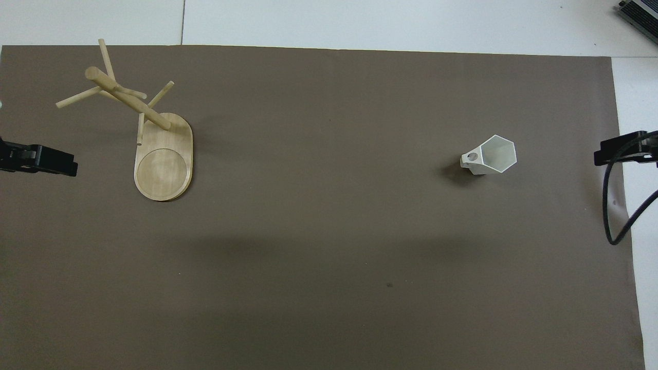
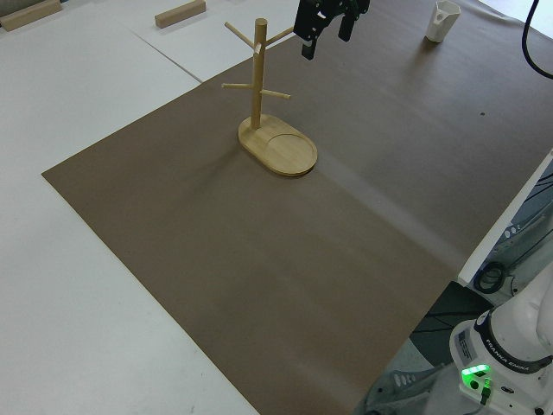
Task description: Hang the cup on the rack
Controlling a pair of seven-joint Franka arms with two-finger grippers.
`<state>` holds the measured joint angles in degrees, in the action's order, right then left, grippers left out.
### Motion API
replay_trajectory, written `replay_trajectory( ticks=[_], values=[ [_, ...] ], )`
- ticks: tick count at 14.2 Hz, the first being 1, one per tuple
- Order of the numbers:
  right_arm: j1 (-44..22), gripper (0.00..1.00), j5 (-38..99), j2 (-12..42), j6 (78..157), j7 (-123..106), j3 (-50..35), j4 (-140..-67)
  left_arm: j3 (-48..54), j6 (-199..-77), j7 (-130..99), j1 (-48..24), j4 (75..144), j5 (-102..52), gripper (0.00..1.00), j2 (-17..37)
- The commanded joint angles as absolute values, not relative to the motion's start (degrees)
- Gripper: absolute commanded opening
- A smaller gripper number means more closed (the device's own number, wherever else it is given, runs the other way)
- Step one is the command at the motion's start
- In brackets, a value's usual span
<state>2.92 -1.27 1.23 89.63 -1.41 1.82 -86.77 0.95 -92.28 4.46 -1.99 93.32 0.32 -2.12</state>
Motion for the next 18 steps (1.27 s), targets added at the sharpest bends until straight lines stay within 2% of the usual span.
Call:
replay_trajectory(
  ticks=[1,8,15,18],
  values=[
    [3.3,1.00,-0.4,0.7,89.3,0.3,1.6,-86.4,0.6,-91.8,5.1,-2.5,94.0,0.9,1.00,-3.0],
    [3.2,1.00,-0.4,0.4,92.1,-0.5,1.3,-88.5,0.6,-91.8,5.1,-2.5,94.1,0.9,1.00,-3.1],
    [3.2,1.00,1.1,1.4,107.4,-3.0,1.3,-99.0,0.6,-91.9,5.0,-2.4,94.2,0.9,1.00,-3.2],
    [3.1,1.00,1.1,3.4,113.5,-3.2,1.3,-102.4,0.6,-91.9,5.0,-2.4,94.1,0.9,1.00,-3.2]
  ],
)
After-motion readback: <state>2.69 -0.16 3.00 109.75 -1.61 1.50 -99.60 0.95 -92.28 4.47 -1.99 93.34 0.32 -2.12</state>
